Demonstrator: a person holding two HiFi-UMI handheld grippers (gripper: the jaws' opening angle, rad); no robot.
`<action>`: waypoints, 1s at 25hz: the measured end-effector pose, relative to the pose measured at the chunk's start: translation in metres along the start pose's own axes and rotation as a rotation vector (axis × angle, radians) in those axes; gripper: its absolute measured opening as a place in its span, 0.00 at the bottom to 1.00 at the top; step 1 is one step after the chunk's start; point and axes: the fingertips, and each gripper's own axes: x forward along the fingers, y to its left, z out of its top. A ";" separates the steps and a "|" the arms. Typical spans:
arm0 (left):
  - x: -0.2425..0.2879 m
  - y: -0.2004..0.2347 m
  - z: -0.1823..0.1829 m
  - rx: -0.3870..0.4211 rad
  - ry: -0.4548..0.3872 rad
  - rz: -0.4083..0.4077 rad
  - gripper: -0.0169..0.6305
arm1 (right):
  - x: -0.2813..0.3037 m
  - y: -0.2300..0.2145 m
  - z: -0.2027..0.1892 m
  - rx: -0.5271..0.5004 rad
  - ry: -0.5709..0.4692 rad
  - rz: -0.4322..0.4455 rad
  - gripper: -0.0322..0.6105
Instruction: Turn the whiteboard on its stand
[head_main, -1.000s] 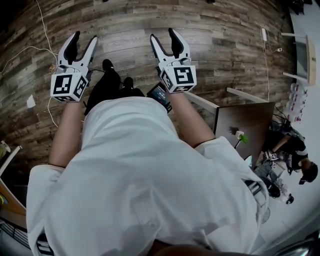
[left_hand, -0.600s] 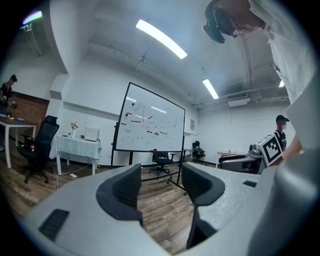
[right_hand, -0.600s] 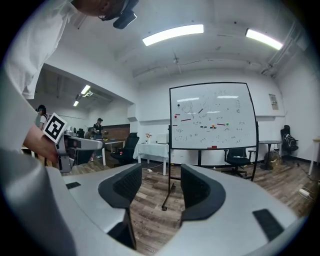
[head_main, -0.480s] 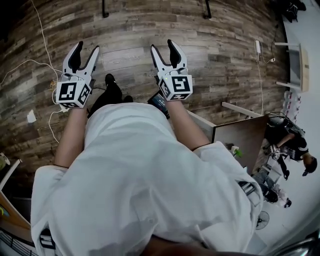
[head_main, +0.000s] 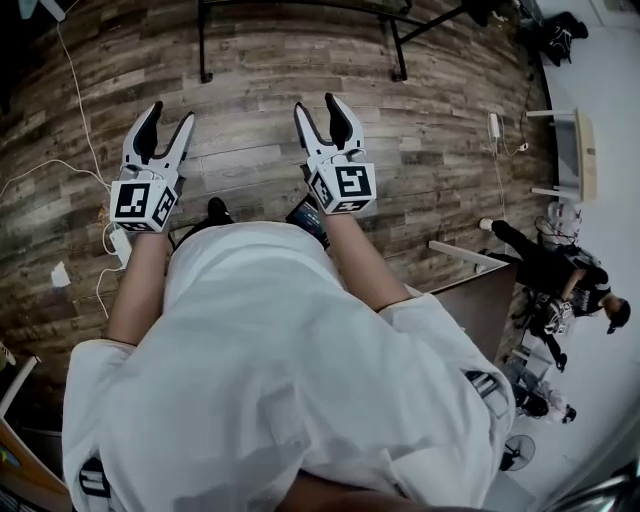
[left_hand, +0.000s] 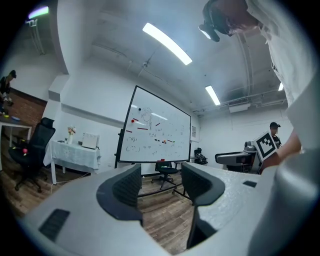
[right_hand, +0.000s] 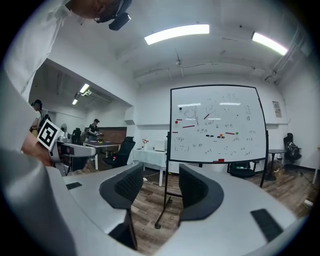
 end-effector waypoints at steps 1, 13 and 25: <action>0.005 0.010 -0.001 -0.002 0.000 0.001 0.41 | 0.009 0.002 0.000 0.001 0.000 -0.001 0.39; 0.063 0.101 -0.018 -0.039 0.038 0.042 0.41 | 0.115 -0.007 -0.010 0.025 0.023 0.018 0.39; 0.186 0.199 0.008 -0.004 0.042 0.101 0.41 | 0.287 -0.070 0.005 0.052 -0.018 0.072 0.38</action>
